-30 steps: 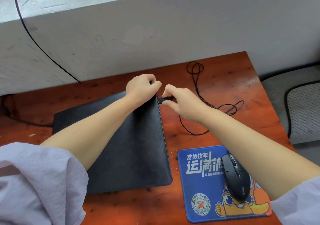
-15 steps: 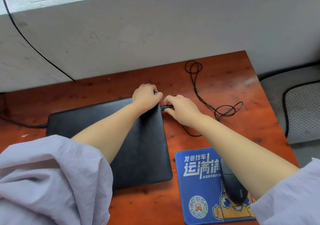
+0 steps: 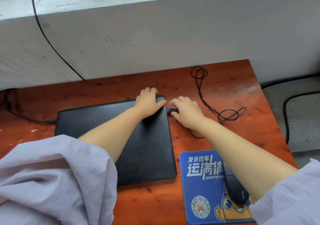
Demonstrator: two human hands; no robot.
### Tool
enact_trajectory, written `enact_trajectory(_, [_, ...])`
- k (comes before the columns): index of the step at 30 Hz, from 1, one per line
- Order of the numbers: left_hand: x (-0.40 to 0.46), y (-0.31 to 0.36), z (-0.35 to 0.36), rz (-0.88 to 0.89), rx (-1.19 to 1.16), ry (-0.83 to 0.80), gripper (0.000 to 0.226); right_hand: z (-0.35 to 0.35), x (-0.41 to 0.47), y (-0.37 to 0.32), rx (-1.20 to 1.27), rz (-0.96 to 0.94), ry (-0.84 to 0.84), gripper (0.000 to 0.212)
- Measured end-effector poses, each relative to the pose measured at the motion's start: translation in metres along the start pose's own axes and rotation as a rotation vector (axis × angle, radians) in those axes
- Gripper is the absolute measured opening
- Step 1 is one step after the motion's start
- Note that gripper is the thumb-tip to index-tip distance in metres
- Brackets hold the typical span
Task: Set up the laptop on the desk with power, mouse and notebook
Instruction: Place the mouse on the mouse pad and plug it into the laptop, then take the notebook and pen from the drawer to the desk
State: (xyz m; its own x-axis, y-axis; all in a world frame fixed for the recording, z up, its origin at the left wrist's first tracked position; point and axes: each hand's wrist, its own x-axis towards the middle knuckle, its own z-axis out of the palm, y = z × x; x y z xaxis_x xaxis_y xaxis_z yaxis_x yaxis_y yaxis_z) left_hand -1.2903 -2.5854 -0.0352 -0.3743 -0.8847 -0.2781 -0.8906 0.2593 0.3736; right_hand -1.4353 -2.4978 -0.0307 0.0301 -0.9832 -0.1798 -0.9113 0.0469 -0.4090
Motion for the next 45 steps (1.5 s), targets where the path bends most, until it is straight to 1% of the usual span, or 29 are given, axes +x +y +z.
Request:
enact_trajectory(5, [-0.047,-0.042,-0.029,-0.002,0.023,0.112,0.041,-0.024,-0.027,-0.015,-0.055,0.035,0.078,0.031])
enact_trajectory(7, [-0.064,-0.048,-0.039,0.014,0.029,0.144,0.04,-0.028,-0.041,-0.025,-0.081,0.053,0.149,0.033])
enact_trajectory(9, [-0.079,-0.045,-0.044,0.064,0.038,0.171,0.04,-0.029,-0.058,-0.035,-0.097,0.081,0.231,0.035])
enact_trajectory(11, [-0.094,-0.035,-0.042,0.153,0.065,0.16,0.041,-0.023,-0.081,-0.043,-0.119,0.124,0.281,0.037])
enact_trajectory(16, [-0.136,0.007,-0.011,0.439,0.1,0.033,0.04,0.006,-0.158,-0.057,-0.143,0.321,0.335,0.04])
enact_trajectory(21, [-0.206,0.047,0.039,0.758,0.086,-0.115,0.039,0.054,-0.268,-0.076,-0.095,0.65,0.428,0.041])
enact_trajectory(24, [-0.264,0.061,0.077,0.937,0.117,-0.24,0.038,0.097,-0.339,-0.099,-0.039,0.842,0.446,0.042])
enact_trajectory(27, [-0.327,0.071,0.119,1.095,0.212,-0.38,0.038,0.141,-0.41,-0.123,0.045,1.052,0.437,0.044])
enact_trajectory(31, [-0.406,0.078,0.173,1.261,0.419,-0.529,0.035,0.2,-0.499,-0.148,0.219,1.334,0.428,0.041])
enact_trajectory(32, [-0.422,0.078,0.188,1.268,0.467,-0.583,0.034,0.215,-0.518,-0.153,0.268,1.398,0.421,0.04])
enact_trajectory(34, [-0.448,0.077,0.219,1.209,0.552,-0.706,0.033,0.244,-0.555,-0.16,0.364,1.508,0.408,0.038])
enact_trajectory(36, [-0.467,0.075,0.252,1.091,0.614,-0.81,0.033,0.277,-0.591,-0.161,0.48,1.609,0.422,0.037])
enact_trajectory(38, [-0.479,0.072,0.284,0.958,0.637,-0.869,0.033,0.311,-0.627,-0.156,0.631,1.695,0.472,0.035])
enact_trajectory(40, [-0.482,0.068,0.317,0.835,0.618,-0.892,0.033,0.345,-0.662,-0.146,0.819,1.792,0.542,0.035])
enact_trajectory(42, [-0.483,0.066,0.346,0.684,0.56,-0.88,0.036,0.373,-0.696,-0.135,1.0,1.903,0.591,0.038])
enact_trajectory(44, [-0.483,0.064,0.37,0.485,0.413,-0.83,0.046,0.393,-0.724,-0.123,1.109,1.986,0.63,0.045])
enact_trajectory(45, [-0.481,0.063,0.381,0.421,0.333,-0.801,0.052,0.402,-0.735,-0.115,1.143,2.021,0.672,0.05])
